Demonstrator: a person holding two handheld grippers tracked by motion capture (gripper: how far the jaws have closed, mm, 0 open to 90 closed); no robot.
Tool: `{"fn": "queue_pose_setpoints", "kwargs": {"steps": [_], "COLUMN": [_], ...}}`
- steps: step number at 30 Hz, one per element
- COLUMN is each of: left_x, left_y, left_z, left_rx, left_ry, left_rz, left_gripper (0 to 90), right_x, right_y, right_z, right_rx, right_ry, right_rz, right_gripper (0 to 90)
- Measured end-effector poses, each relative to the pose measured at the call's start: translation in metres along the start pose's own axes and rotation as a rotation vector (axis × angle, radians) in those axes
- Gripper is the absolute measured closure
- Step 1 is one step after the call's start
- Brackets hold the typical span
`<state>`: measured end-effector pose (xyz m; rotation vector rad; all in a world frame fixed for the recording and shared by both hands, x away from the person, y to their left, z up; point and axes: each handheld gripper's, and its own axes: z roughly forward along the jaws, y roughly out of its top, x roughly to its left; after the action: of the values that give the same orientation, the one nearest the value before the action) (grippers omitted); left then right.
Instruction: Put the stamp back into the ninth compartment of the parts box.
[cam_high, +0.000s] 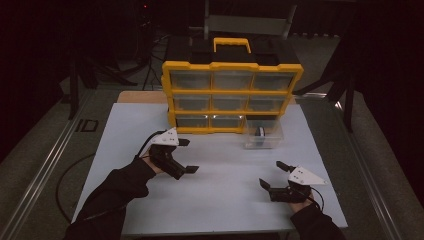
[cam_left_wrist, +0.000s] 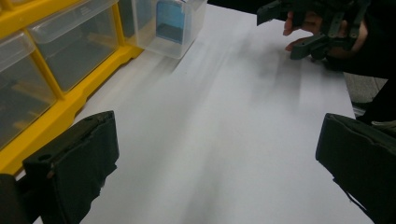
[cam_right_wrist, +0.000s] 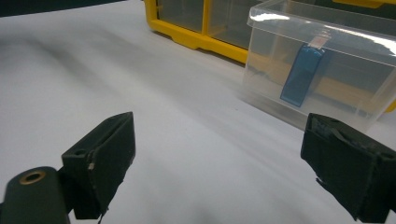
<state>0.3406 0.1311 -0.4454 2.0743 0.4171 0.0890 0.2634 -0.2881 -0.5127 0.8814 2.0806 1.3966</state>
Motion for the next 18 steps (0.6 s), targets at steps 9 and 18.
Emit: {"fn": "queue_pose_setpoints", "kwargs": {"steps": [9, 18], "left_x": [-0.005, -0.012], "left_y": [-0.018, -0.046], "left_z": [-0.013, -0.031], "left_rx": [-0.008, -0.008], "left_ry": [0.019, 0.049], "left_rz": [-0.019, -0.054], "left_gripper": [0.0, 0.0], "right_x": [0.000, 0.000], "right_y": [0.000, 0.000], "right_z": [0.000, 0.001], "right_rx": [0.002, 0.006], "right_ry": [-0.001, -0.001], "right_rz": [-0.002, -0.005], "right_gripper": [10.2, 10.2]}}
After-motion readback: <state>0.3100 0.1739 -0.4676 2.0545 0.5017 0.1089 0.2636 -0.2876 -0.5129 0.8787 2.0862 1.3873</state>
